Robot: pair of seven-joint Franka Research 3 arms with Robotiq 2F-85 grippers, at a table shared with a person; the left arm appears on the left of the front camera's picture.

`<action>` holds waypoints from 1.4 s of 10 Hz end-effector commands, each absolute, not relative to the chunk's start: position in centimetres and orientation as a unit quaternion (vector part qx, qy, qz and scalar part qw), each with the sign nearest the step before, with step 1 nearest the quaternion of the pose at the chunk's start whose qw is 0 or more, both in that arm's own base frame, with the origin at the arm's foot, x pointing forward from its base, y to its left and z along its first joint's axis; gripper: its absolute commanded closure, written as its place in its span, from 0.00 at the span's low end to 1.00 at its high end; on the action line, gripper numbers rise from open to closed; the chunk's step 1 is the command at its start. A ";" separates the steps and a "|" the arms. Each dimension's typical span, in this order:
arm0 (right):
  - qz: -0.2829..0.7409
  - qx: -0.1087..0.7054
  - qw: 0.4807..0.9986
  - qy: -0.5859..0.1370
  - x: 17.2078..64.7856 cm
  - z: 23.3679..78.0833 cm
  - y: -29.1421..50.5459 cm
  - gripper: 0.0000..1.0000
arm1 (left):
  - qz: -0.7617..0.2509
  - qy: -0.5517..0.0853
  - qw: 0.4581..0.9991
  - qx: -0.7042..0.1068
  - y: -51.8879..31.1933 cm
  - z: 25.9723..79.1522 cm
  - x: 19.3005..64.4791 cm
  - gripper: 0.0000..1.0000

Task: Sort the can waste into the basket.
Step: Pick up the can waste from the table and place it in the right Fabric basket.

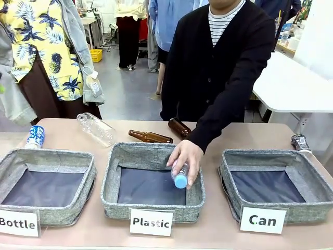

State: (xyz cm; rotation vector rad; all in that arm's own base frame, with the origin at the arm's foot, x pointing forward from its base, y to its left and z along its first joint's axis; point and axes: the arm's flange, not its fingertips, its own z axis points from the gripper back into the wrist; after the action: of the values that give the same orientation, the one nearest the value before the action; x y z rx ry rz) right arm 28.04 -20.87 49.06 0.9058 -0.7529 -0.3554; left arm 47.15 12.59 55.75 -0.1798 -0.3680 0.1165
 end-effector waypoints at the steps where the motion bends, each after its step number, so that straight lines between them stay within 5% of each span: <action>1: -0.155 0.426 0.813 -0.366 28.3 49.1 -21.1 0.00 | 0.056 -0.185 0.979 -0.067 13.2 55.3 45.5 0.00; 5: -0.155 0.426 0.813 -0.366 28.3 49.1 -21.1 0.00 | 0.073 -0.168 0.981 -0.070 12.3 55.4 48.2 0.00; 14: -0.155 0.426 0.813 -0.366 28.3 49.1 -21.1 0.00 | 0.210 -0.066 0.973 -0.063 11.8 39.7 60.4 0.00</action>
State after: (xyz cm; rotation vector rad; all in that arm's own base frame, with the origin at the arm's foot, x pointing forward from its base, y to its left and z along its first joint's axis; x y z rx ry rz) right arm 27.91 -20.85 48.97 0.9035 -0.7491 -0.3546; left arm 59.21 11.95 39.46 -0.1271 -0.1266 0.3561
